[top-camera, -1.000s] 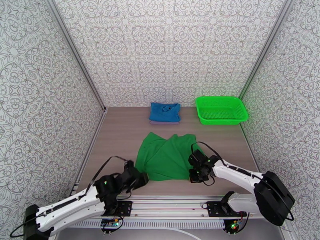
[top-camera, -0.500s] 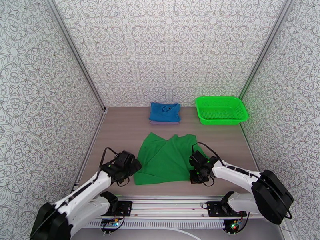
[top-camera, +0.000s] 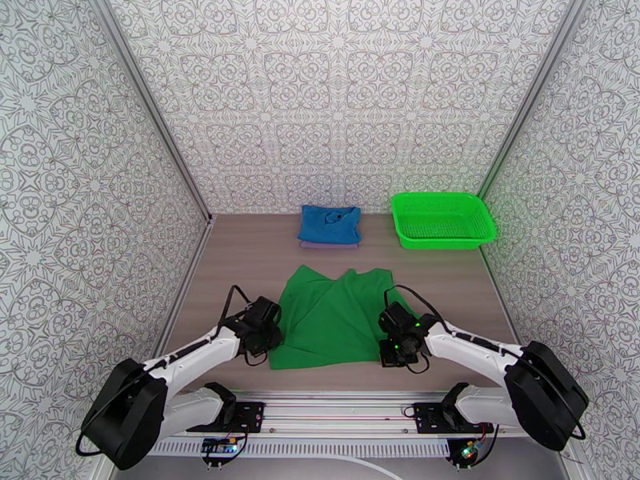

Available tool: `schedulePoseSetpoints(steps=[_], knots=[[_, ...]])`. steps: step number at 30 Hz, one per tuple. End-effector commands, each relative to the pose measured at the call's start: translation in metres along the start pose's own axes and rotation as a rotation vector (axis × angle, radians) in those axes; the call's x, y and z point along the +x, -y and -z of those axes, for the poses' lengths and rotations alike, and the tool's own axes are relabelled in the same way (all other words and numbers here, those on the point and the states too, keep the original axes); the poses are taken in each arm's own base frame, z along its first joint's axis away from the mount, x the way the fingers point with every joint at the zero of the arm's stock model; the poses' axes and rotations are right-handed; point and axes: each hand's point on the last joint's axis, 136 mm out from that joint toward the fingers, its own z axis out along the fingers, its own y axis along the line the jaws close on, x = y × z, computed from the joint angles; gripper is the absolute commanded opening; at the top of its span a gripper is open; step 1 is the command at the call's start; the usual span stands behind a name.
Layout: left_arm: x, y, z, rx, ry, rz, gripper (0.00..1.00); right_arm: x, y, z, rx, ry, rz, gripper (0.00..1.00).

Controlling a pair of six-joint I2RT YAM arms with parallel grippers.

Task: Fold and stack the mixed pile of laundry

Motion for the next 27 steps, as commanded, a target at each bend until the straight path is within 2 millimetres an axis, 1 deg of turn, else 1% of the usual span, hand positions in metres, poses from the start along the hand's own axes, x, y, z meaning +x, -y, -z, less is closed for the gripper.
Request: schedulePoseSetpoints(steps=[1, 2, 4, 6, 8, 12, 18, 22, 25, 27], knots=[[-0.028, 0.041, 0.038, 0.163, 0.118, -0.073, 0.0, 0.004, 0.013, -0.003, 0.04, 0.007, -0.028, 0.0], [-0.033, 0.042, 0.051, 0.176, 0.146, -0.088, 0.0, 0.004, 0.013, -0.003, 0.039, 0.011, -0.029, 0.0], [-0.035, 0.042, 0.071, 0.202, 0.18, -0.097, 0.0, 0.004, 0.014, -0.003, 0.038, 0.016, -0.035, 0.0], [-0.031, 0.042, 0.084, 0.24, 0.186, -0.099, 0.0, 0.005, 0.014, -0.003, 0.037, 0.02, -0.039, 0.0], [-0.021, 0.04, 0.092, 0.285, 0.18, -0.093, 0.0, 0.006, 0.015, -0.004, 0.034, 0.022, -0.045, 0.0], [0.003, 0.028, 0.097, 0.337, 0.171, -0.071, 0.0, 0.006, 0.015, -0.005, 0.034, 0.022, -0.048, 0.0], [0.043, -0.013, 0.086, 0.298, 0.102, 0.018, 0.0, 0.007, 0.016, -0.005, 0.035, 0.017, -0.048, 0.0], [0.067, -0.04, 0.077, 0.22, 0.03, 0.076, 0.0, 0.009, 0.017, -0.006, 0.042, 0.01, -0.052, 0.0], [0.075, -0.06, 0.078, 0.128, 0.004, 0.088, 0.0, 0.008, 0.021, -0.003, 0.062, 0.021, -0.063, 0.0], [0.071, -0.064, 0.084, 0.098, 0.025, 0.081, 0.0, 0.004, 0.021, 0.003, 0.064, 0.056, -0.075, 0.0]])
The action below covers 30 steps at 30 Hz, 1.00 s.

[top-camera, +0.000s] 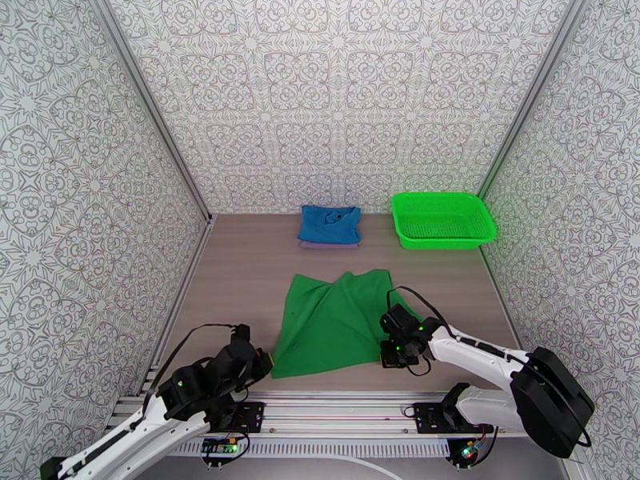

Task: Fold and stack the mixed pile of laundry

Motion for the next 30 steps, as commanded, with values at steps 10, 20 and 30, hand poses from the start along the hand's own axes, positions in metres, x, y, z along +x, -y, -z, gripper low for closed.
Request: schedulePoseSetpoints(steps=[10, 20, 30], knots=[[-0.095, 0.051, 0.057, -0.026, 0.222, -0.042, 0.0, -0.046, -0.032, 0.114, -0.051, 0.275, 0.061, 0.0], [-0.199, 0.107, -0.007, -0.021, 0.231, -0.186, 0.0, -0.073, -0.038, 0.108, -0.054, 0.254, 0.083, 0.0], [-0.257, 0.13, -0.096, -0.054, 0.131, -0.259, 0.45, -0.099, -0.025, 0.088, -0.012, 0.239, 0.04, 0.0]])
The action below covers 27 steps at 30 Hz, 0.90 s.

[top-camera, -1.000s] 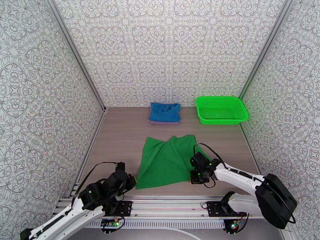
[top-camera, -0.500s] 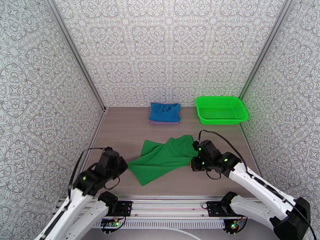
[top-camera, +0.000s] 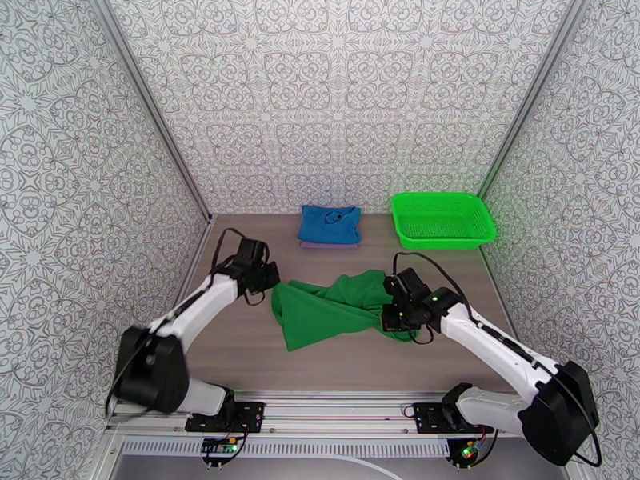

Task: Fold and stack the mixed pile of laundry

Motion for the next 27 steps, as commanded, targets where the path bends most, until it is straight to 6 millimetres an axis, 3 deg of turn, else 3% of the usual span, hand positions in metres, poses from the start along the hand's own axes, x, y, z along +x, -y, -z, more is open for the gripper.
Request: schedulePoseSetpoints(steps=[1, 3, 5, 9, 11, 14, 17, 27], knots=[[-0.016, 0.019, -0.011, 0.068, 0.005, -0.056, 0.57, -0.013, 0.0, -0.002, 0.002, 0.022, 0.012, 0.0], [-0.008, 0.022, -0.005, 0.061, 0.005, -0.067, 0.74, -0.013, 0.001, -0.003, 0.006, 0.016, 0.012, 0.0], [0.005, 0.022, 0.012, 0.028, 0.014, -0.096, 0.77, -0.014, 0.002, -0.003, 0.008, 0.018, 0.013, 0.0], [0.049, 0.019, 0.045, 0.016, -0.034, -0.101, 0.68, -0.012, 0.002, -0.005, 0.0, 0.012, 0.014, 0.0], [0.082, 0.017, 0.051, 0.03, -0.105, -0.08, 0.52, -0.01, 0.002, -0.007, -0.003, 0.009, 0.015, 0.0], [0.127, 0.012, 0.044, 0.062, -0.206, -0.034, 0.39, -0.008, 0.002, -0.009, -0.008, 0.004, 0.013, 0.0], [0.152, -0.001, 0.029, 0.051, -0.23, 0.017, 0.38, -0.008, 0.001, -0.01, -0.015, 0.002, 0.013, 0.0], [0.183, -0.01, -0.008, 0.035, -0.288, 0.056, 0.32, -0.006, 0.0, -0.005, -0.026, 0.012, 0.009, 0.0]])
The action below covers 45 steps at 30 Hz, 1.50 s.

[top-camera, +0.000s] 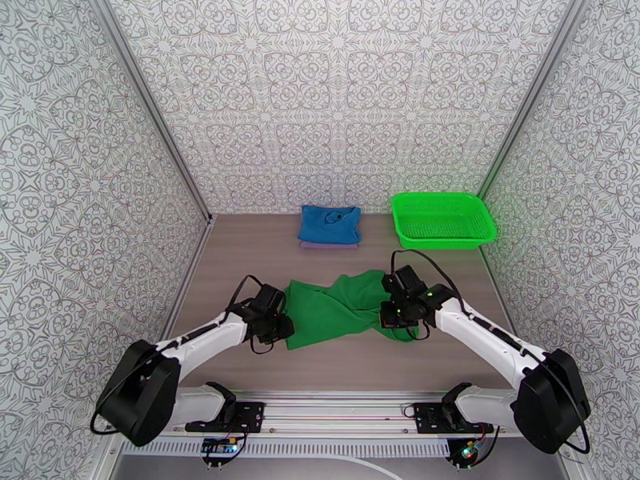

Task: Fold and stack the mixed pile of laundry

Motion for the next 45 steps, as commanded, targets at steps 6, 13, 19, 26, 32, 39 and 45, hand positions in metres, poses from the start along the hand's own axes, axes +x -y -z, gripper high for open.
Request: schedulePoseSetpoints(steps=[6, 13, 19, 26, 32, 39, 45], knots=[[0.003, 0.006, -0.015, 0.025, 0.006, 0.014, 0.32, 0.004, 0.002, 0.001, -0.012, 0.008, -0.005, 0.0], [0.003, 0.006, -0.012, 0.019, 0.015, 0.016, 0.0, 0.005, 0.003, 0.001, -0.011, 0.006, -0.004, 0.0], [-0.01, 0.02, 0.043, 0.01, 0.092, -0.038, 0.0, 0.003, 0.005, -0.001, 0.001, 0.007, -0.002, 0.0], [-0.036, 0.032, 0.16, 0.087, 0.26, -0.074, 0.0, -0.009, 0.004, 0.013, 0.01, 0.048, 0.007, 0.0], [-0.071, 0.035, 0.268, 0.151, 0.432, -0.097, 0.0, -0.032, -0.017, 0.086, -0.025, 0.167, 0.103, 0.0], [-0.172, 0.065, 0.349, 0.231, 0.599, -0.156, 0.0, -0.112, -0.021, 0.153, 0.033, 0.3, 0.205, 0.0], [-0.276, 0.092, 0.37, 0.286, 0.684, -0.233, 0.0, -0.214, -0.022, 0.17, -0.021, 0.386, 0.231, 0.0]])
